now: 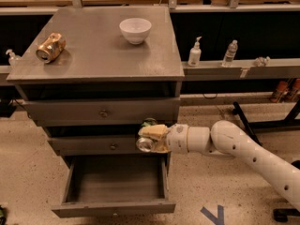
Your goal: Place green can into bottom drawer
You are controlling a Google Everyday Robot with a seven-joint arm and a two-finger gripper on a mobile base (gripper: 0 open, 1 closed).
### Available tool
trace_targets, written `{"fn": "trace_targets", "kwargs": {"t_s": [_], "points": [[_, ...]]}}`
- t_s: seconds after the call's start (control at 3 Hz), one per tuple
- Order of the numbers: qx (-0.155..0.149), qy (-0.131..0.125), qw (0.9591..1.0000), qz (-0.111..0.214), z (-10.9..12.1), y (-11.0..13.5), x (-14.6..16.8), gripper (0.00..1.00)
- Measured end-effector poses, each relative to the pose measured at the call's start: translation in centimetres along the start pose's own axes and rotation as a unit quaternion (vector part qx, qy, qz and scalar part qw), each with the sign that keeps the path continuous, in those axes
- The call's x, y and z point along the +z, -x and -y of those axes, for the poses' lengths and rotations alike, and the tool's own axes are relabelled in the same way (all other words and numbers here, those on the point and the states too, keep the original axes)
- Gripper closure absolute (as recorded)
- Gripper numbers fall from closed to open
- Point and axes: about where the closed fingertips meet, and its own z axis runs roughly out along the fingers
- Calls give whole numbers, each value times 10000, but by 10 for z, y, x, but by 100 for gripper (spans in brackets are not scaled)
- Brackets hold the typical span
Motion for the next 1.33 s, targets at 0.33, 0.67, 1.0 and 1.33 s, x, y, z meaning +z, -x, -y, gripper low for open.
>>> {"fn": "trace_targets", "kwargs": {"t_s": [0.33,0.67,1.0,1.33], "points": [[-243,140,9989,366,-65,-14,28,100],[-493,328,9950,799,-135,-21,57,100],[-692,663,9911,925,-187,-24,75,100],[-788,1232,9855,859,-233,-22,93,100]]}}
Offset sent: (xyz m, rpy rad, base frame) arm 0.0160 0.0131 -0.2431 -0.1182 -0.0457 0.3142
